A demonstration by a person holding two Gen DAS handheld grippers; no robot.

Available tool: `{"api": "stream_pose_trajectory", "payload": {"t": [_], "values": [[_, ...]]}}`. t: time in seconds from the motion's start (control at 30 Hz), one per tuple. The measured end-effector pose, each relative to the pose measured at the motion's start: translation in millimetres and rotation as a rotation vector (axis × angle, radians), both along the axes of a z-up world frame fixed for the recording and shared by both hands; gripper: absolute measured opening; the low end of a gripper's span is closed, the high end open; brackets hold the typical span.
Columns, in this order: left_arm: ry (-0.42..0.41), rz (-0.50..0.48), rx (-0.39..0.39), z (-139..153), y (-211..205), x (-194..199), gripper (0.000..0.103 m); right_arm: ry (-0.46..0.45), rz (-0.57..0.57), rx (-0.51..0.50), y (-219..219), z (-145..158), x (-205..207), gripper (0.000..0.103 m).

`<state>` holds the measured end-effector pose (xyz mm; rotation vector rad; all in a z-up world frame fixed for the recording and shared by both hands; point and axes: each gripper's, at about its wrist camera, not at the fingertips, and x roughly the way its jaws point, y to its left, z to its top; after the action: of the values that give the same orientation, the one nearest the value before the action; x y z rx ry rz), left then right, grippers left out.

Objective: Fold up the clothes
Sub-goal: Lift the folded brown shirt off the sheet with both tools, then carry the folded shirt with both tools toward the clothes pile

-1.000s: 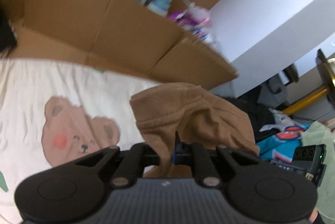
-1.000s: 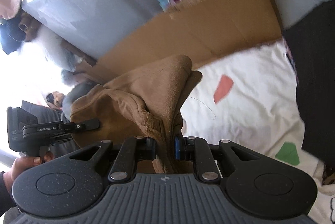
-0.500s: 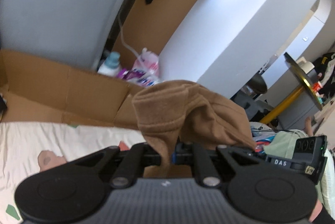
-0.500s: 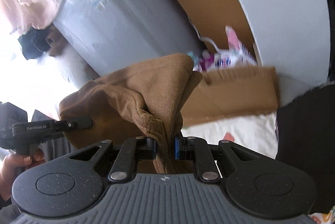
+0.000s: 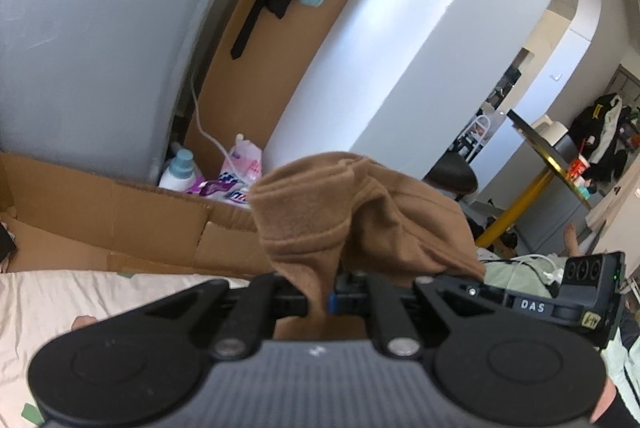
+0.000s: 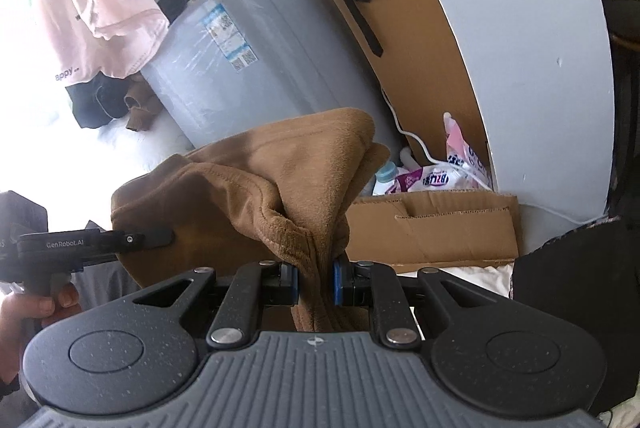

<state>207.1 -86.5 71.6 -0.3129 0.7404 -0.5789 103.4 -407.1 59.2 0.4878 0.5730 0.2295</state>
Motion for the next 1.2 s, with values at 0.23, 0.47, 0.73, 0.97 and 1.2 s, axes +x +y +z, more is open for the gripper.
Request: {"api": "stream_pose_trajectory", "payload": {"t": [0.23, 0.47, 0.73, 0.97, 1.2], "values": [[-0.027, -0.013, -0.028, 22.5, -16.5, -16.5, 0.007, -0.049, -0.028, -0.011, -17.4, 40.7, -23.2, 0.015], [-0.041, -0.055, -0.027, 32.8, -46.1, -32.6, 0.007, -0.075, -0.078, -0.007, -47.9, 60.2, -63.4, 0.015], [-0.05, -0.122, -0.058, 34.3, -92.5, -46.8, 0.007, -0.097, -0.137, -0.012, -77.7, 66.6, -110.3, 0.015], [-0.041, -0.175, -0.055, 29.0, -128.2, -55.3, 0.007, -0.093, -0.198, -0.01, -105.7, 58.2, -146.3, 0.015], [-0.025, -0.239, -0.044, 5.9, -153.5, -56.7, 0.007, -0.068, -0.247, -0.036, -122.8, 34.6, -173.4, 0.015]]}}
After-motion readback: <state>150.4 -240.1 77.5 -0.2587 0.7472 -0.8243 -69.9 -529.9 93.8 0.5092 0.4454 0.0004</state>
